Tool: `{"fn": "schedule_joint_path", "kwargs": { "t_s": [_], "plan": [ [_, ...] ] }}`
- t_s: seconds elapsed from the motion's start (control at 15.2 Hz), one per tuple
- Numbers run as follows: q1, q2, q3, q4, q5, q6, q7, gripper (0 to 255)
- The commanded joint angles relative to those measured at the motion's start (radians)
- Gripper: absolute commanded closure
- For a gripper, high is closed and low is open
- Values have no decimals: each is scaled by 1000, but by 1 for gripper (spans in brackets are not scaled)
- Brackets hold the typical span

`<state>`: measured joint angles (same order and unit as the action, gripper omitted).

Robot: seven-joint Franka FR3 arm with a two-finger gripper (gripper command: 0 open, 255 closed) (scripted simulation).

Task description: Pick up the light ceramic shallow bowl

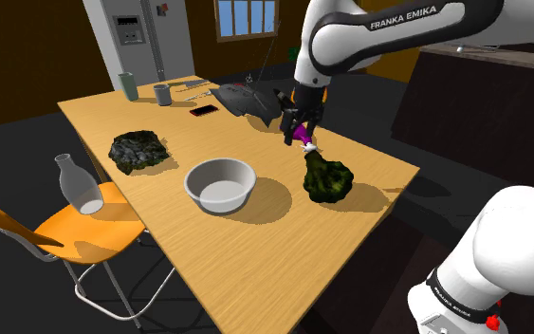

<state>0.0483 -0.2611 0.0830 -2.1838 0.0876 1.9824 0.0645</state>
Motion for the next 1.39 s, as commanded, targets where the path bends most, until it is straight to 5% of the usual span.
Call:
{"fn": "schedule_joint_path", "kwargs": {
  "t_s": [0.0, 0.92, 1.32],
  "plan": [
    [6, 79, 6, 49, 4, 32, -7, 0],
    [54, 590, 47, 470, -2, 131, -34, 0],
    [56, 620, 47, 429, -2, 201, -40, 0]
  ]
}}
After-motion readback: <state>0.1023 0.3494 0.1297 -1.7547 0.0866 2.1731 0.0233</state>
